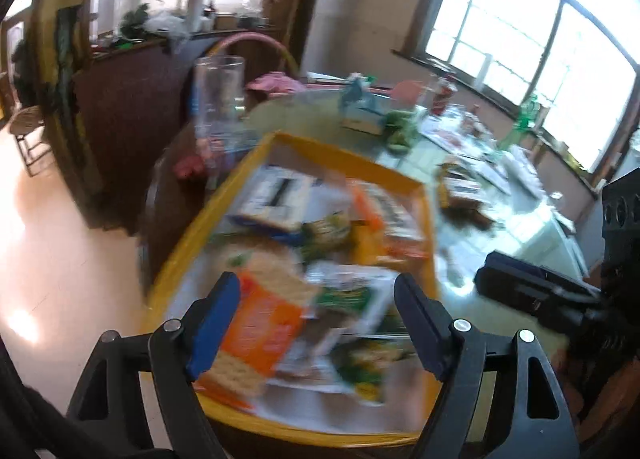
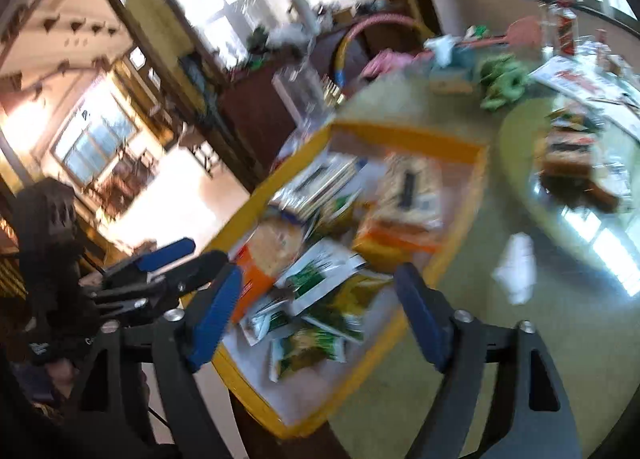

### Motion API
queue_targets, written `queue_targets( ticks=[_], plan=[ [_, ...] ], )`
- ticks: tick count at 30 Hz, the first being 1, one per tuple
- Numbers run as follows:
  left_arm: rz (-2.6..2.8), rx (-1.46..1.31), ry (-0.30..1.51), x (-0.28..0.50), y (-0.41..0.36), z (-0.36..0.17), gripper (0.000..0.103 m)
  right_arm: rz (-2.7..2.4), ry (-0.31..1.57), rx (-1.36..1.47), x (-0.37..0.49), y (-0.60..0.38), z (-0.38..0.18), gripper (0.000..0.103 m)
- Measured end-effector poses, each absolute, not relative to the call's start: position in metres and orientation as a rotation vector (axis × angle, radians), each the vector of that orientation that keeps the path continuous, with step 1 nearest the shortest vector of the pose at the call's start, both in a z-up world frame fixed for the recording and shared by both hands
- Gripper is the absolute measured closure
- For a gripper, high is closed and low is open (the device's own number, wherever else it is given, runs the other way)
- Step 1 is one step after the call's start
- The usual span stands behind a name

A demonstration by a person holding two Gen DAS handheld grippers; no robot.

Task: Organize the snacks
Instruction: 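Carry both packets over the yellow tray and open both tools to release, then grasp the yellow-edged cracker pack with left tool while right tool grasps round cracker bag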

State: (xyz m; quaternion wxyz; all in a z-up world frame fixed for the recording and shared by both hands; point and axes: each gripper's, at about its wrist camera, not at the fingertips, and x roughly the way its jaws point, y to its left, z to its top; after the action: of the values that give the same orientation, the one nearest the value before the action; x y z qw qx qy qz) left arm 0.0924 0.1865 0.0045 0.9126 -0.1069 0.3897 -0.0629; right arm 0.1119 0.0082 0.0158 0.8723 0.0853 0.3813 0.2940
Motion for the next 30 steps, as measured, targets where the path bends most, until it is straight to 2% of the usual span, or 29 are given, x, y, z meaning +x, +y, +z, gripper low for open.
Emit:
queue_targets(
  ticks=[7, 14, 19, 22, 25, 26, 27, 30],
  plan=[
    [-0.305, -0.264, 0.832, 0.107, 0.127, 0.014, 0.024, 0.492, 0.778, 0.200, 0.139, -0.103, 0.032, 0.019],
    [-0.339, -0.241, 0.865, 0.123, 0.085, 0.006, 0.024, 0.305, 0.943, 0.252, 0.254, -0.196, -0.005, 0.019],
    [-0.333, -0.241, 0.889, 0.131, 0.077, 0.001, 0.024, 0.270, 0.960, 0.227, 0.325, -0.199, -0.005, 0.021],
    [-0.326, -0.237, 0.901, 0.132, 0.076, 0.000, 0.024, 0.306, 1.000, 0.237, 0.361, -0.189, -0.010, 0.028],
    [-0.318, -0.239, 0.903, 0.133, 0.076, -0.001, 0.024, 0.303, 1.022, 0.127, 0.384, -0.168, -0.021, 0.033],
    [-0.317, -0.239, 0.909, 0.134, 0.076, -0.002, 0.024, 0.312, 1.034, 0.104, 0.387, -0.161, -0.026, 0.049],
    [-0.319, -0.240, 0.911, 0.134, 0.075, -0.003, 0.024, 0.319, 1.044, 0.094, 0.384, -0.157, -0.030, 0.058],
    [-0.328, -0.242, 0.914, 0.134, 0.073, -0.005, 0.024, 0.393, 1.030, 0.083, 0.355, -0.148, -0.031, 0.065]
  ],
)
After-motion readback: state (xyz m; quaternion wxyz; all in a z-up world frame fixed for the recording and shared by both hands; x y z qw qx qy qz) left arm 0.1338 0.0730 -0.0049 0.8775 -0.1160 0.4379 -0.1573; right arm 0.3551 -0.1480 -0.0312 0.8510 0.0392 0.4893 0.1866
